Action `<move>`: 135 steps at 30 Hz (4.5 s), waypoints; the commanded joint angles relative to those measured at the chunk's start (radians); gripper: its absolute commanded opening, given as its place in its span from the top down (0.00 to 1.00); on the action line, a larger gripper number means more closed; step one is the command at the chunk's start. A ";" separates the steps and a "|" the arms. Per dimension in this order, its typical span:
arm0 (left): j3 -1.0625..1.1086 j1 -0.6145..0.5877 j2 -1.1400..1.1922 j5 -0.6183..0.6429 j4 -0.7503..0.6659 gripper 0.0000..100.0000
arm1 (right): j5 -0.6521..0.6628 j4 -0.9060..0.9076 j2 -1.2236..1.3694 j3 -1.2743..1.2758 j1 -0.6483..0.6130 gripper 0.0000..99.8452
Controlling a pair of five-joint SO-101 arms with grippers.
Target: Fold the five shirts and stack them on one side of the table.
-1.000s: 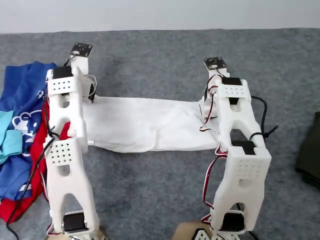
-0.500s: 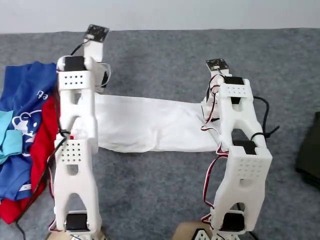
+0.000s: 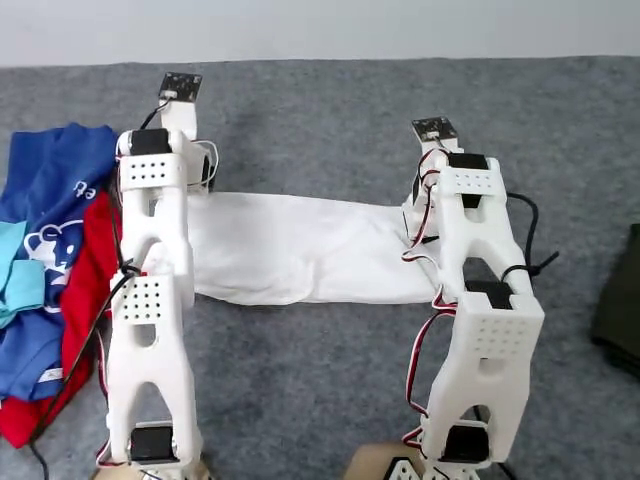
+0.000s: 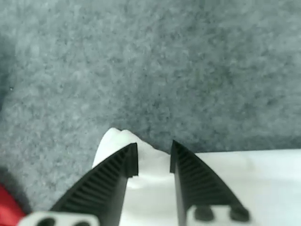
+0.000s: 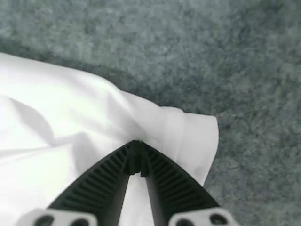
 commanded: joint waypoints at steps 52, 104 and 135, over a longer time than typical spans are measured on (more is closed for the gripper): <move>0.475 -0.086 -0.631 -0.038 0.204 0.88 | 0.012 0.088 -0.464 -0.023 -0.048 0.99; 0.323 -0.011 -0.149 -0.100 0.207 0.91 | 0.008 0.456 -0.619 -0.026 0.018 0.99; 0.401 -0.087 -0.288 -0.057 0.210 0.83 | 0.011 0.492 -0.680 -0.021 0.025 0.99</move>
